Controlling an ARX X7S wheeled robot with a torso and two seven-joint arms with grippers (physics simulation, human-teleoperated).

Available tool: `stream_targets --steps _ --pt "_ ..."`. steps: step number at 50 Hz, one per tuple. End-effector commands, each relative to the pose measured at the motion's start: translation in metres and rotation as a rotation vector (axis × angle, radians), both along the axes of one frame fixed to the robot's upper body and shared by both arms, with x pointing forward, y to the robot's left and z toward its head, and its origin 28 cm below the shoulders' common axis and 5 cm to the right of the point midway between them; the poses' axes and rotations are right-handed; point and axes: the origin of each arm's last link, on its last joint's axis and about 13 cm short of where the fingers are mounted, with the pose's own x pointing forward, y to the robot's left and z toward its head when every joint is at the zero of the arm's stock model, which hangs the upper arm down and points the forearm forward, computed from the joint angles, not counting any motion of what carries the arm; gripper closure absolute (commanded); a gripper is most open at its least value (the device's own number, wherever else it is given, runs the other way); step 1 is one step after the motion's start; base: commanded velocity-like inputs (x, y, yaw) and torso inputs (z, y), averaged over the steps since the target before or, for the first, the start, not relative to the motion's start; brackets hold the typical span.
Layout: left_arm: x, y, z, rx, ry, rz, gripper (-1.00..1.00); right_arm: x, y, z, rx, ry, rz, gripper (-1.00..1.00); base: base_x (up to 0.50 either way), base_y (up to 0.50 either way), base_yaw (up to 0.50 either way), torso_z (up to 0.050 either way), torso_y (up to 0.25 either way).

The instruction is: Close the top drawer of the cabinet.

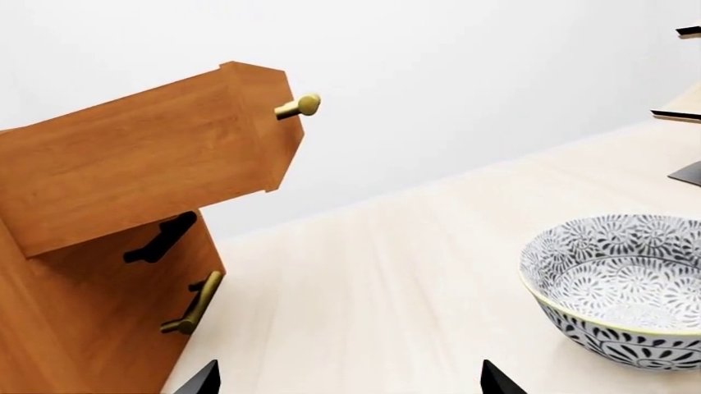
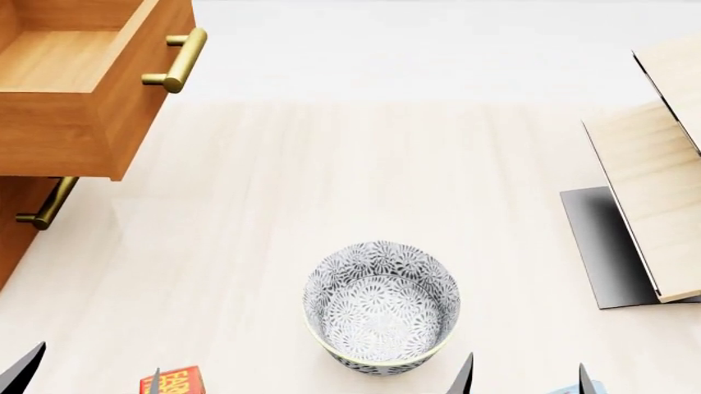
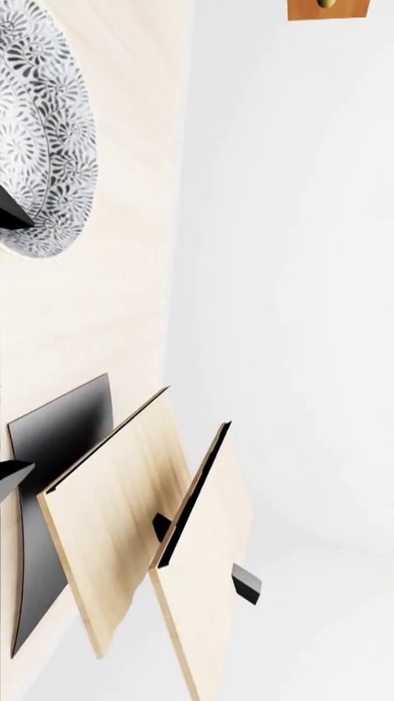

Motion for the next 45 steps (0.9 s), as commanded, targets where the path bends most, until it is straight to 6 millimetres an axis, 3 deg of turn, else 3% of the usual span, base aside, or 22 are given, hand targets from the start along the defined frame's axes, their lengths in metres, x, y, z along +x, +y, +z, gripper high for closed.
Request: stream_targets --steps 1,17,23,37,45 --pt "0.0003 -0.0005 -0.0009 0.003 0.004 0.000 -1.00 0.0000 0.0001 -0.0010 0.000 0.003 0.001 -1.00 0.00 0.00 0.00 0.000 0.000" --pt "0.0011 -0.0027 -0.0046 0.012 0.016 -0.016 -1.00 0.0021 0.0018 -0.0051 -0.018 0.018 0.001 -1.00 0.00 -0.07 0.00 0.000 0.000" --pt "0.0017 -0.0033 -0.0049 0.015 0.018 -0.020 -1.00 0.0023 0.0022 -0.0052 -0.022 0.008 0.004 -1.00 -0.04 -0.45 0.00 0.000 0.000" --pt "0.0017 -0.0029 -0.0061 0.013 0.020 -0.018 -1.00 0.0025 0.0025 -0.0077 -0.037 0.016 0.005 -1.00 0.00 -0.01 0.00 0.000 0.000" --pt "0.0027 -0.0030 -0.0062 0.012 0.021 -0.019 -1.00 0.0035 0.0026 -0.0080 -0.040 0.015 0.005 -1.00 0.38 0.00 0.00 0.000 0.000"
